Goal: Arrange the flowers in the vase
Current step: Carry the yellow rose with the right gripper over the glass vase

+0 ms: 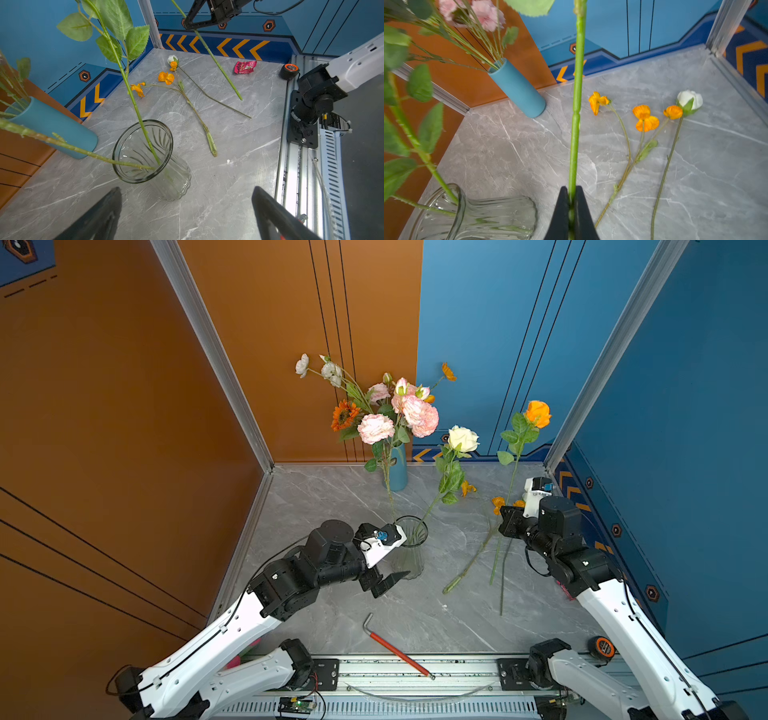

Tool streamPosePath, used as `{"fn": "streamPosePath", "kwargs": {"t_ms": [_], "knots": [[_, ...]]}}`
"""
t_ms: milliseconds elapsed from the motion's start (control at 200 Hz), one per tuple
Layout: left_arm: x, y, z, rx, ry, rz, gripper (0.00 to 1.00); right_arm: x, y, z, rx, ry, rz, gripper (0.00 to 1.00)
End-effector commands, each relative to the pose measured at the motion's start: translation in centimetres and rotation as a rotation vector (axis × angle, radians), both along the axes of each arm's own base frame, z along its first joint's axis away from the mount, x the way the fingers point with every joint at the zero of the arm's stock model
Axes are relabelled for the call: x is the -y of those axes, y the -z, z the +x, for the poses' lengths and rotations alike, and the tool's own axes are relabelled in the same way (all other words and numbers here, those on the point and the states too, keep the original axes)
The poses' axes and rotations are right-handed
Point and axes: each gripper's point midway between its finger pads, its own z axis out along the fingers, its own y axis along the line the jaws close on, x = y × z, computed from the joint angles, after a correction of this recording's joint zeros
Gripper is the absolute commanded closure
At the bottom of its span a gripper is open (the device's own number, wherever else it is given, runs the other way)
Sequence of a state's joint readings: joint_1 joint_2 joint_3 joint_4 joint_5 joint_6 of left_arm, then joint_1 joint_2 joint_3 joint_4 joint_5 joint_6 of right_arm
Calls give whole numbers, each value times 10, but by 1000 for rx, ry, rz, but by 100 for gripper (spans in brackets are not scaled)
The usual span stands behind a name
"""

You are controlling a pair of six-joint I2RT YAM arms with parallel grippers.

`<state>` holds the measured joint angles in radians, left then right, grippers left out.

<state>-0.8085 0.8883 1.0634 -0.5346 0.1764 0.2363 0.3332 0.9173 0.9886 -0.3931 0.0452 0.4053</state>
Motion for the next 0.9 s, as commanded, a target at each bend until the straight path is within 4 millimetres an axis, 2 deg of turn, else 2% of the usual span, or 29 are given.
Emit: {"fn": "streamPosePath", "kwargs": {"t_ms": [0,20,85,225,295,360,496,696,786,896], "knots": [[-4,-1,-4,-51,-15,-57,2,9,-58,-6,215,72,-63,100],[-5,13,-3,-68,-24,-39,2,7,-65,-9,247,75,-68,100],[-8,23,0,-71,-42,-30,2,2,-86,-17,340,79,-88,100],[-12,23,4,-82,-49,-55,2,-21,-125,-33,475,21,-114,100],[-12,18,7,-92,-44,-109,2,-39,-139,-36,525,-34,-109,100],[-15,15,11,-109,-51,-142,2,-69,-149,-43,573,-123,-97,100],[-21,12,17,-121,-71,-182,2,-112,-172,-57,692,-224,-72,100],[-26,10,20,-111,-90,-199,2,-157,-190,-54,756,-284,21,100],[-29,8,22,-103,-103,-207,2,-175,-190,-50,762,-309,46,100],[-31,5,23,-94,-113,-217,2,-193,-182,-45,767,-334,68,100]]}}
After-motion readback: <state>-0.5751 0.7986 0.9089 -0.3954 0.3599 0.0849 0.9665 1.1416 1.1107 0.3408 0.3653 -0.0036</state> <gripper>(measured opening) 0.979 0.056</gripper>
